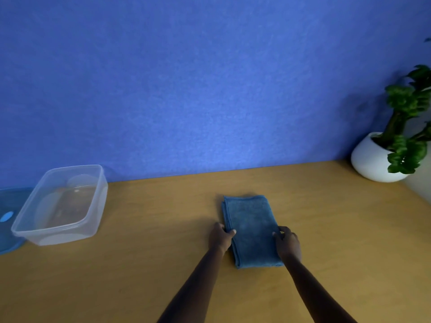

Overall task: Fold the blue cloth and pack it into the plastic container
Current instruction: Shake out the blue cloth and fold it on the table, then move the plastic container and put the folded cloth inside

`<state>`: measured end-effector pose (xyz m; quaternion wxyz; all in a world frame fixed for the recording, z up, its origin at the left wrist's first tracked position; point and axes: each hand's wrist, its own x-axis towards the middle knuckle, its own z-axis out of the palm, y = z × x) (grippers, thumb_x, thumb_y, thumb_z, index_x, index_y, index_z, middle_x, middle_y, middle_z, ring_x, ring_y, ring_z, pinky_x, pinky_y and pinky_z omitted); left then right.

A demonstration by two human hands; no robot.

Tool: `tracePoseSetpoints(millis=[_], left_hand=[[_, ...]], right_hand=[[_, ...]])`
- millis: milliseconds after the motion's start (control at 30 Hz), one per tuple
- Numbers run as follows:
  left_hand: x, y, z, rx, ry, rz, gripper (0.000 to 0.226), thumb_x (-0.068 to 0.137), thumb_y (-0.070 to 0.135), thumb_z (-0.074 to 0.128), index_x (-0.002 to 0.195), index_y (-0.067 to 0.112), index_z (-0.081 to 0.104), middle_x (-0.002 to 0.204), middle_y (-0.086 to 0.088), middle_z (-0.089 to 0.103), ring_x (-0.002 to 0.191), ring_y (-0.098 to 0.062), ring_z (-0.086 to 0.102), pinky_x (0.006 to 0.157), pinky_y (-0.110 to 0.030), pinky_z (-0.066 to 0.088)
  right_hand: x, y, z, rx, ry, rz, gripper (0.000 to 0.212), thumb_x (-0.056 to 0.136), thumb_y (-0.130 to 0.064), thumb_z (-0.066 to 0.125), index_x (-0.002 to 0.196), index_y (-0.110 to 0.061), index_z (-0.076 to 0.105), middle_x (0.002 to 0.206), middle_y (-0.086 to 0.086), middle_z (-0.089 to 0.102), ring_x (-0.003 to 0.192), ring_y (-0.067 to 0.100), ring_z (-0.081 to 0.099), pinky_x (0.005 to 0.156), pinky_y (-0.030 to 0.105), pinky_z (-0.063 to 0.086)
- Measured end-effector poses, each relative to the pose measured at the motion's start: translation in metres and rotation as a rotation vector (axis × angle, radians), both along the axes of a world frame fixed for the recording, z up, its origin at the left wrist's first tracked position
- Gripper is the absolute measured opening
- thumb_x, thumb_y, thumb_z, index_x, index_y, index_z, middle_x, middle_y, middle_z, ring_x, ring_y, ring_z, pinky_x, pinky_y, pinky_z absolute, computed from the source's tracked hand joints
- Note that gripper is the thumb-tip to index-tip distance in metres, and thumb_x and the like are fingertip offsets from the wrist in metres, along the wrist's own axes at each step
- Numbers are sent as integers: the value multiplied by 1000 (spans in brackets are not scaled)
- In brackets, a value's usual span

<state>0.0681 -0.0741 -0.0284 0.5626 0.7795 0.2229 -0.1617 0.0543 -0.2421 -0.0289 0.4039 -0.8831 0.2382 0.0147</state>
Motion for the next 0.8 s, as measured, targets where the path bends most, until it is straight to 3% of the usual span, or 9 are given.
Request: tracePoseSetpoints(millis=[167,333,467,667,800], left_hand=[[-4,11,-1,82,-19,-20,39,89,25,60,119,2,50,121,-18,62,108,-33,62,92,-42,53],[-15,35,-2,242,-147,3,35,91,24,55,120,4,53,124,-14,62,114,-27,59,93,-34,47],[-22,61,6,362,-228,42,32,92,23,52,120,7,53,123,-13,60,112,-28,58,93,-37,49],[-27,124,28,661,-348,144,32,91,21,48,121,9,53,123,-13,54,113,-30,52,91,-39,43],[-34,179,42,790,-460,275,32,88,15,51,118,6,57,117,-18,58,107,-34,54,89,-41,43]], right_hand=[[1,2,6,-51,-4,-1,38,93,-14,48,131,-7,47,129,22,51,115,38,51,96,49,45],[-3,21,16,-110,-114,21,40,92,-9,44,131,-9,44,133,20,46,122,35,42,101,53,41],[-3,53,22,-167,-211,148,40,92,-5,44,131,-7,43,131,19,45,120,33,42,95,46,43],[-6,116,30,-121,-267,388,41,91,-3,47,132,-8,45,132,16,45,123,29,42,104,40,38],[-4,164,36,-86,-286,518,40,90,-4,49,131,-8,47,135,15,45,125,27,45,101,33,39]])
